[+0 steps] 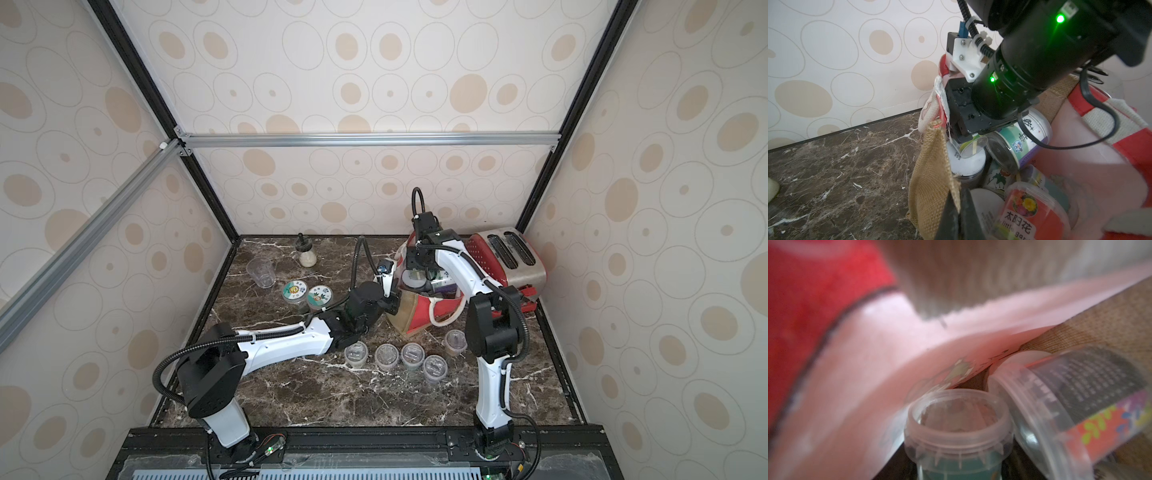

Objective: Take out the seed jars from the canvas bag
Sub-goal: Pick up the seed jar from the canvas bag.

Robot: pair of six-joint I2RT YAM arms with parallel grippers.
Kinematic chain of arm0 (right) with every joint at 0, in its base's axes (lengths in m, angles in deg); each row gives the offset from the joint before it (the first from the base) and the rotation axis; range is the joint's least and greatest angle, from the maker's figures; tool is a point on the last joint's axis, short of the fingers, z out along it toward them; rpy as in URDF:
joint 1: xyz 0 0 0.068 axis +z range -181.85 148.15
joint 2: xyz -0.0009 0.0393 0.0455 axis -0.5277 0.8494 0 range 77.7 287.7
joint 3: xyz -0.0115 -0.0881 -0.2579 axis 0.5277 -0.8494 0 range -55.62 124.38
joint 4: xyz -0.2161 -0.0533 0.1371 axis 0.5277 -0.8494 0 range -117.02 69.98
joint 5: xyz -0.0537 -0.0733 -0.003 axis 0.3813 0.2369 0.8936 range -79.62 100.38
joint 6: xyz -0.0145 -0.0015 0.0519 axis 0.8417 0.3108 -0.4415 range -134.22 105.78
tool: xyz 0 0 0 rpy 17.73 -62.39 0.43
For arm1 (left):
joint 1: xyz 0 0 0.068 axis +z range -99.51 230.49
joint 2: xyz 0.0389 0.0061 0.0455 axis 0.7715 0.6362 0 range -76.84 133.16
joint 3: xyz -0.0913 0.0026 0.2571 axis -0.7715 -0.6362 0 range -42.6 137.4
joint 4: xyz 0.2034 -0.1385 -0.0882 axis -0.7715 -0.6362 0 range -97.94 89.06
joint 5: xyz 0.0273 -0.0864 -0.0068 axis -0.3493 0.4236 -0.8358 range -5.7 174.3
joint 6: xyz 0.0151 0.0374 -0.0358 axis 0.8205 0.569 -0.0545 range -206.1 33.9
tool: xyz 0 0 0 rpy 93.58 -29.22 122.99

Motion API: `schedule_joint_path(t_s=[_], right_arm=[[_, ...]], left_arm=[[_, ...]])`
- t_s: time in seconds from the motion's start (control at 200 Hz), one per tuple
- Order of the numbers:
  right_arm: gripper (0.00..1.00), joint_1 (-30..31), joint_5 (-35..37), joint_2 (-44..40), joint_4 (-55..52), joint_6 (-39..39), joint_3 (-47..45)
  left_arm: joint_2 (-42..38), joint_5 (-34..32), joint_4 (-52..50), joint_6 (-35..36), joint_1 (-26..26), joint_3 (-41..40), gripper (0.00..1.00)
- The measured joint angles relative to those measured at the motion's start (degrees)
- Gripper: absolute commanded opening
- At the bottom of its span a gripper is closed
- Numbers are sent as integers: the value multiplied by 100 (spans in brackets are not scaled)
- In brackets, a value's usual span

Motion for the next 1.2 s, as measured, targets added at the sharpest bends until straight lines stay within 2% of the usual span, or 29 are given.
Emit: schedule_joint_path(t_s=[0.05,0.135,0.24,0.425,0.49,0.715,0.865,1.03,1.2], right_arm=[[55,0,-13,-44,39,2,-59],[54,0,-46,-190,111,4,-212],[54,-11,-122,-450,79,4,-393],[54,-101,-271,-1049,-46,13,-535],[54,-138,-313,-1318,-22,28,-573],[54,-302,-509,-2243,190,271,-874],[54,-337,-761,-2850,385,575,-1220],[54,-321,-1303,-3493,715,896,-1635],[54,-166,-1803,-3963,1086,1174,-2033]], left_arm=[[0,52,-33,-35,20,20,2],[0,136,-105,-105,52,81,17],[-7,175,-160,-149,94,205,40],[-101,352,-525,-374,219,474,86],[-221,468,-697,-461,256,479,98],[-798,1143,-1338,-813,496,728,98],[-1408,1725,-1624,-1102,850,745,98],[-1884,2649,-1705,-1462,1390,754,98],[-1781,3751,-1753,-1829,1755,887,98]])
